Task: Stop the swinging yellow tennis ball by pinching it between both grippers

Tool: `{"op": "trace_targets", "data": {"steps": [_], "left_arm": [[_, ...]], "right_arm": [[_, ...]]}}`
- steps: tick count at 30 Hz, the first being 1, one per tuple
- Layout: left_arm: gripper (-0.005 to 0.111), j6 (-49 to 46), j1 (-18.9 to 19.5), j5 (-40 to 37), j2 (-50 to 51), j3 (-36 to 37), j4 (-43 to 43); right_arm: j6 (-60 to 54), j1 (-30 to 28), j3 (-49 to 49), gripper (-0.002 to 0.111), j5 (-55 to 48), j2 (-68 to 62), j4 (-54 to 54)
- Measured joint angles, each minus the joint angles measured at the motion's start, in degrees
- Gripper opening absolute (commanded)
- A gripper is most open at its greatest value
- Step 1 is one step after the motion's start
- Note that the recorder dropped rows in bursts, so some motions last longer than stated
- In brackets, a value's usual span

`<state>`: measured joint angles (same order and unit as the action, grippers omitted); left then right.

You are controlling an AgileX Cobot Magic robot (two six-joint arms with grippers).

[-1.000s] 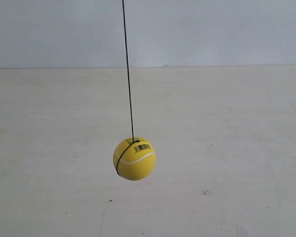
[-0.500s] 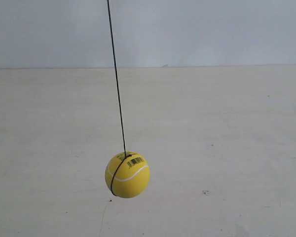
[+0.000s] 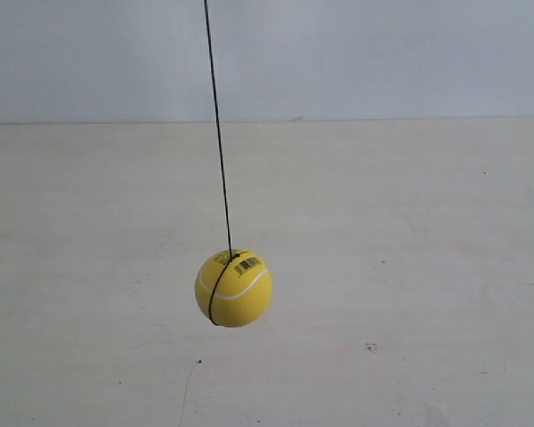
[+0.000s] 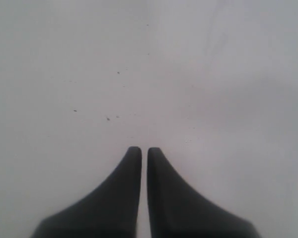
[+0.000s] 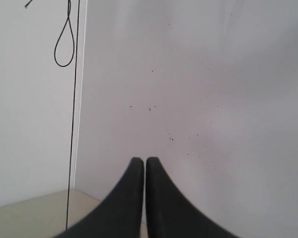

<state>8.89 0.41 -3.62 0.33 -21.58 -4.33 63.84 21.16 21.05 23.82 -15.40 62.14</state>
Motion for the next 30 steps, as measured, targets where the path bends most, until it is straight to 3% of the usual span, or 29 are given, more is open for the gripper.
{"op": "trace_targets", "data": {"steps": [11, 25, 30], "left_arm": [[0.005, 0.0, 6.9, -2.1, -0.3, 2.1, -0.4], [0.005, 0.1, 7.1, 1.1, -0.3, 20.6, 1.7], [0.005, -0.5, 7.1, -2.8, -0.3, 21.4, 3.0]], "right_arm": [[0.0, 0.0, 0.0, 0.0, 0.0, 0.0, 0.0], [0.0, 0.0, 0.0, 0.0, 0.3, 0.0, 0.0], [0.1, 0.0, 0.0, 0.0, 0.4, 0.0, 0.0]]}}
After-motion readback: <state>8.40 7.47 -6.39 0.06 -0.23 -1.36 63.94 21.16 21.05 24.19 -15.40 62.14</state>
